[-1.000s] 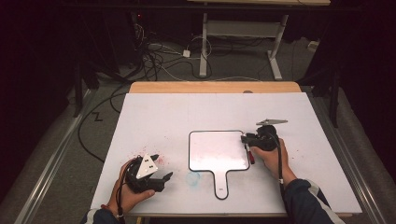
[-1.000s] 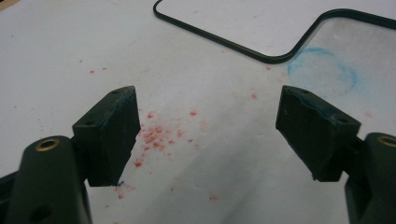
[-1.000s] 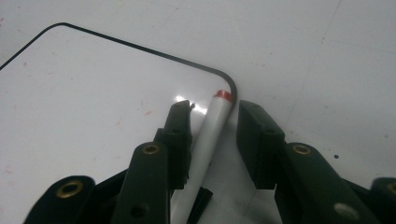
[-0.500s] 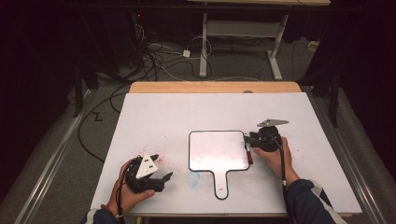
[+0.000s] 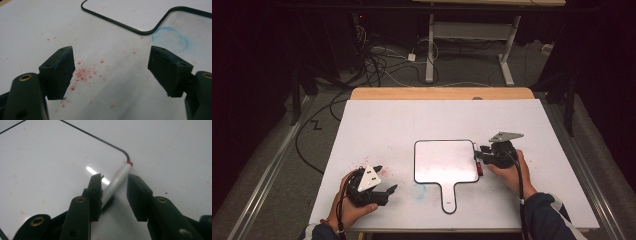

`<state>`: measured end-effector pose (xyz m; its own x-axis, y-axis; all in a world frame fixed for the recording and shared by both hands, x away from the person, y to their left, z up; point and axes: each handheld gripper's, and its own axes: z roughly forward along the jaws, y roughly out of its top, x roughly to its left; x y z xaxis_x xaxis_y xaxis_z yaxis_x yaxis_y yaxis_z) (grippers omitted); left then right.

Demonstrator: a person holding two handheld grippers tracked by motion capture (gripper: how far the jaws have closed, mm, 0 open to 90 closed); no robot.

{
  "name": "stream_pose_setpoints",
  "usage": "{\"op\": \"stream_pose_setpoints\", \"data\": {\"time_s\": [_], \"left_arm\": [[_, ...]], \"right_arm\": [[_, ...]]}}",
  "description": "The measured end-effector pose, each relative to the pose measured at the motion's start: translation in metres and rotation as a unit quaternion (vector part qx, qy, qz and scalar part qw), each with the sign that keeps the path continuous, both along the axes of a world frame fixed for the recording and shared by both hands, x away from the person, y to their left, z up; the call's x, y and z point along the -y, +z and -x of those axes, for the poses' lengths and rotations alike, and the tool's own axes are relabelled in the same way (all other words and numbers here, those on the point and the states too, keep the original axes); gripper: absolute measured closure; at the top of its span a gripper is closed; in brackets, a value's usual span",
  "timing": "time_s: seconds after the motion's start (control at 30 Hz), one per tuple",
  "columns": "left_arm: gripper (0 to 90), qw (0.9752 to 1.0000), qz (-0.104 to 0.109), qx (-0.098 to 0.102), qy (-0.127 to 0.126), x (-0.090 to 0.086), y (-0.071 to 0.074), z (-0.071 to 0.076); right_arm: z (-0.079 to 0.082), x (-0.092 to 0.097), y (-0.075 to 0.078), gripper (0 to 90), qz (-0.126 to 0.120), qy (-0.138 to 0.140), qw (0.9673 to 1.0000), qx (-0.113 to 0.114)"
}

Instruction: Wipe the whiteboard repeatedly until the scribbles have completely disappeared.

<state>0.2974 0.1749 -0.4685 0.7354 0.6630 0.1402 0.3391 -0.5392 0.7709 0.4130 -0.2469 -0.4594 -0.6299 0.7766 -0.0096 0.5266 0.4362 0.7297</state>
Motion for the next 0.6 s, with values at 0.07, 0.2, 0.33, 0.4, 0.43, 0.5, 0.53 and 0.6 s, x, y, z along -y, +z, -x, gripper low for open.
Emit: {"op": "stream_pose_setpoints", "data": {"time_s": [0.07, 0.2, 0.33, 0.4, 0.43, 0.5, 0.53, 0.6], "left_arm": [[20.9, 1.0000, 0.000, -0.001, -0.001, 0.000, 0.000, 0.000], [20.9, 1.0000, -0.001, -0.001, -0.002, 0.000, 0.000, 0.000], [20.9, 1.0000, -0.003, -0.001, -0.003, 0.000, 0.000, 0.000], [20.9, 1.0000, -0.003, 0.000, -0.003, 0.001, 0.000, 0.000], [20.9, 1.0000, -0.003, 0.000, -0.003, 0.001, 0.000, 0.000], [20.9, 1.0000, -0.002, 0.001, -0.003, 0.001, 0.000, 0.000], [20.9, 1.0000, -0.002, 0.001, -0.003, 0.001, 0.000, 0.000], [20.9, 1.0000, -0.005, 0.001, -0.004, 0.001, -0.001, 0.000]], "right_arm": [[0.001, -0.002, -0.002, 66.3, 0.007, 0.006, 1.0000, -0.003], [0.002, -0.005, -0.003, 67.2, 0.015, 0.009, 0.9998, -0.004], [0.001, -0.005, -0.004, 65.0, 0.016, 0.011, 0.9998, -0.002], [0.002, -0.004, -0.002, 64.6, 0.011, 0.012, 0.9999, 0.001], [0.002, -0.004, -0.001, 63.7, 0.008, 0.011, 0.9999, 0.006], [0.003, -0.003, 0.002, 62.5, 0.008, 0.012, 0.9998, 0.015], [0.004, -0.003, 0.003, 62.1, 0.006, 0.015, 0.9997, 0.019], [0.005, -0.004, 0.006, 61.3, 0.004, 0.018, 0.9995, 0.027]]}}
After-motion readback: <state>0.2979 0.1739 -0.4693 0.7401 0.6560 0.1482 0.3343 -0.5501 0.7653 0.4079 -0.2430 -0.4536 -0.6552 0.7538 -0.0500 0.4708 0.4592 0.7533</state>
